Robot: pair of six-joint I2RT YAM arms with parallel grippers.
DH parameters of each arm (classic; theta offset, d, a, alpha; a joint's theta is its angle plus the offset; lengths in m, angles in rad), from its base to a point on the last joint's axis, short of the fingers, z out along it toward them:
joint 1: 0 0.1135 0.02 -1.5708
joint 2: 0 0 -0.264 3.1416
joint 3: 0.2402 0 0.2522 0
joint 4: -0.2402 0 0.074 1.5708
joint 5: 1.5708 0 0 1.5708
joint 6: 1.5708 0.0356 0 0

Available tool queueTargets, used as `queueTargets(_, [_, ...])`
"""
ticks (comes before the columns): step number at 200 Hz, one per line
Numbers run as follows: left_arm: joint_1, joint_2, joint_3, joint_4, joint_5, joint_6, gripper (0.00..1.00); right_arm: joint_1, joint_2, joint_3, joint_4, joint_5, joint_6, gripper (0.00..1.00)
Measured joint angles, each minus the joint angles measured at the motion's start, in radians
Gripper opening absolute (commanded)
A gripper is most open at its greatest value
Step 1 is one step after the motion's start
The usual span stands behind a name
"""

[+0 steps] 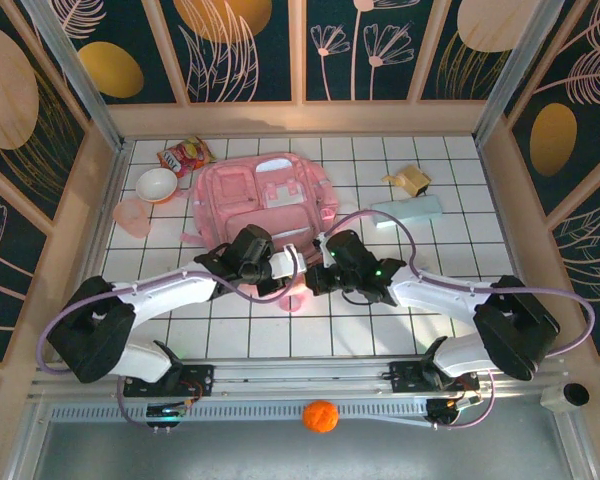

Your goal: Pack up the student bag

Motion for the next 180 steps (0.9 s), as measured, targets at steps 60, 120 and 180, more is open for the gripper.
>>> queueTargets(60, [0.001,-0.173,-0.071,0.0,0.061,0.053,0.0,-0.269,-0.003,-0.025,0.027,-0.066,-0.021,0.0])
queueTargets(120, [0.0,-0.281,-0.073,-0.148,0.104,0.139,0.0,-0.439,0.164,0.064,0.025,-0.106,-0.123,0.0])
queueTargets(180, [-0.001,-0.375,-0.113,-0.228,-0.103,0.033,0.73,-0.344,0.192,0.079,0.032,-0.069,-0.134,0.0])
